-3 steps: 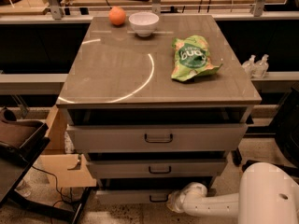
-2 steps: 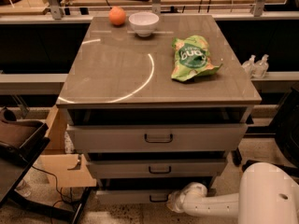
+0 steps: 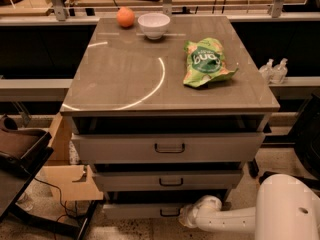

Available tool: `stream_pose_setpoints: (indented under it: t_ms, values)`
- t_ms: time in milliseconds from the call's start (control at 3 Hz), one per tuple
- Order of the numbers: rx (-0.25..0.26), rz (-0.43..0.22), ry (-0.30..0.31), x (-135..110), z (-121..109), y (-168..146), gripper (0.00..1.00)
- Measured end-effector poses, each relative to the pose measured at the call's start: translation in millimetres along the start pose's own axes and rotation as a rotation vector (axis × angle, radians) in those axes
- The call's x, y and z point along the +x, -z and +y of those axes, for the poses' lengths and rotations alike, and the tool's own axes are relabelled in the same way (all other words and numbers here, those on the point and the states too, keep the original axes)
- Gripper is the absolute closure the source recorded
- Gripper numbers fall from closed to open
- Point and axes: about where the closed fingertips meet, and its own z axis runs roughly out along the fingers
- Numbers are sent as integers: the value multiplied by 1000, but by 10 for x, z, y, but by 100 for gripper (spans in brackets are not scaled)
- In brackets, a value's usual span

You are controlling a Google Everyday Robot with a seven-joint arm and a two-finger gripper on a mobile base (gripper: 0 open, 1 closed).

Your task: Close bottom drawer

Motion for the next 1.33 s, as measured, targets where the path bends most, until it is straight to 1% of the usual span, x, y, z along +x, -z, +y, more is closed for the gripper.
stream_pose_setpoints:
  t_ms: [1333]
  values:
    - [0, 0, 1, 0, -1, 0, 100]
